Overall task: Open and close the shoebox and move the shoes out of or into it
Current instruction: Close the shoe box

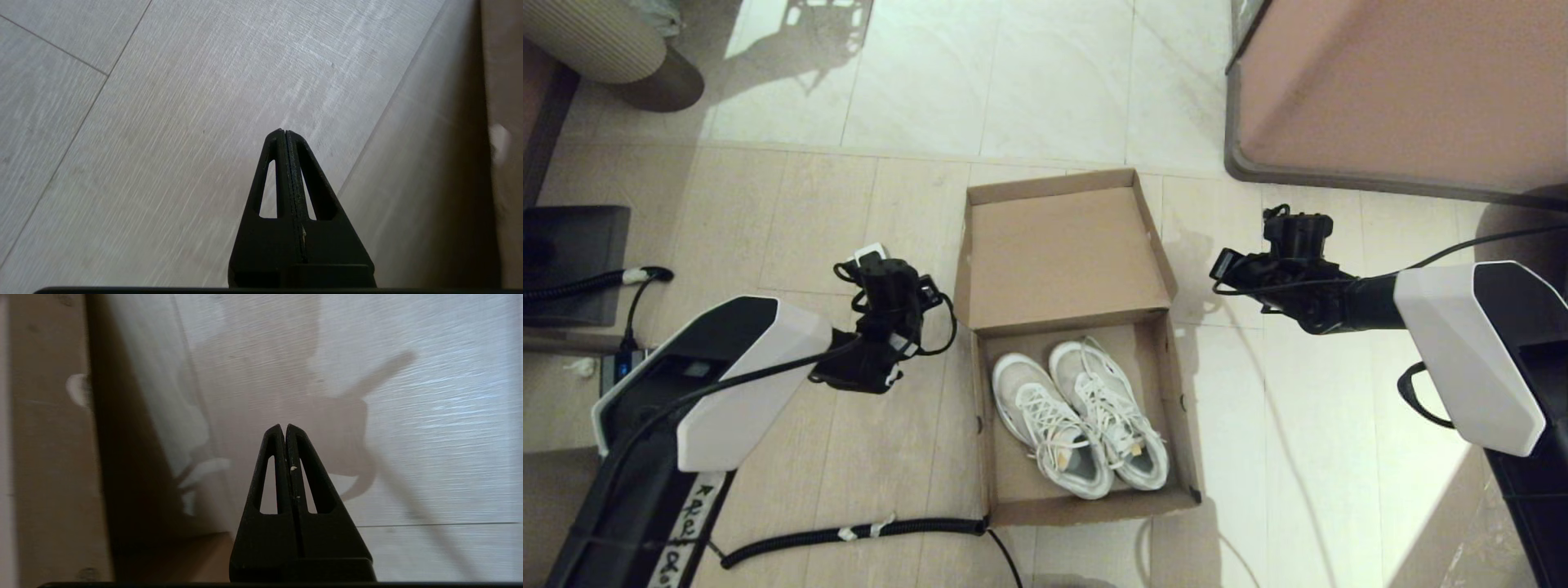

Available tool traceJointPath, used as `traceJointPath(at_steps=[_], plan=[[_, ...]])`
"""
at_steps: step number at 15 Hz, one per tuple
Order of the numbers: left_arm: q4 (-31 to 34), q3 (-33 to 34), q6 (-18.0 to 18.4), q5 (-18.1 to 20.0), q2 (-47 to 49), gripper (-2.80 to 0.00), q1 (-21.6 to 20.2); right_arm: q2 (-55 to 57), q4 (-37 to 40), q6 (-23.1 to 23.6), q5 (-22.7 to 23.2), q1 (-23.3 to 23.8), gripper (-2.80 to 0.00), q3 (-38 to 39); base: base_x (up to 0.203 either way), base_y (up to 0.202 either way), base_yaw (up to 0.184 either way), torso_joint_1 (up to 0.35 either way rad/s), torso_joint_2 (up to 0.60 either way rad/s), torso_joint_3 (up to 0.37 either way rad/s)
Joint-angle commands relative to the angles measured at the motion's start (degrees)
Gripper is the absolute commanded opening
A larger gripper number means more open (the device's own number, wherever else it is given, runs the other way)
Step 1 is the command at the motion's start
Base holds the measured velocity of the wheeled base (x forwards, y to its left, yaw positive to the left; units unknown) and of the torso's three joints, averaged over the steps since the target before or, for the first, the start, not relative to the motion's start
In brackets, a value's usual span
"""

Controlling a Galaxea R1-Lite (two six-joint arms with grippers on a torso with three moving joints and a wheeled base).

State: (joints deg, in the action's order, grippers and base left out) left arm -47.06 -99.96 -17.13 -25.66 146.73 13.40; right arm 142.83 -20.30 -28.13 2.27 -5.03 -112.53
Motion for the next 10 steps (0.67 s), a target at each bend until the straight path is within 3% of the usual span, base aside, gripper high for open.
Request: traceJointPath(at_steps=[1,3,10], plan=[[1.7,-6.0,-0.2,-1.2,3.8,-2.80,0.4,1.9,-2.9,-3.2,0.1,-0.6,-2.80,-0.5,0.000,0.000,0.000,0.000,0.00,0.000],[5.3,-11.3,-0.1,-1.9,6.6,-2.80,0.6,4.0,-7.0,-3.7,0.6,-1.0,-2.80,-0.5,0.000,0.000,0.000,0.000,0.00,0.000],[6.2,-11.3,-0.2,-2.0,9.0,-2.80,8.4,5.3,-9.0,-5.6,2.7,0.3,-2.80,-0.4,0.000,0.000,0.000,0.000,0.00,0.000]])
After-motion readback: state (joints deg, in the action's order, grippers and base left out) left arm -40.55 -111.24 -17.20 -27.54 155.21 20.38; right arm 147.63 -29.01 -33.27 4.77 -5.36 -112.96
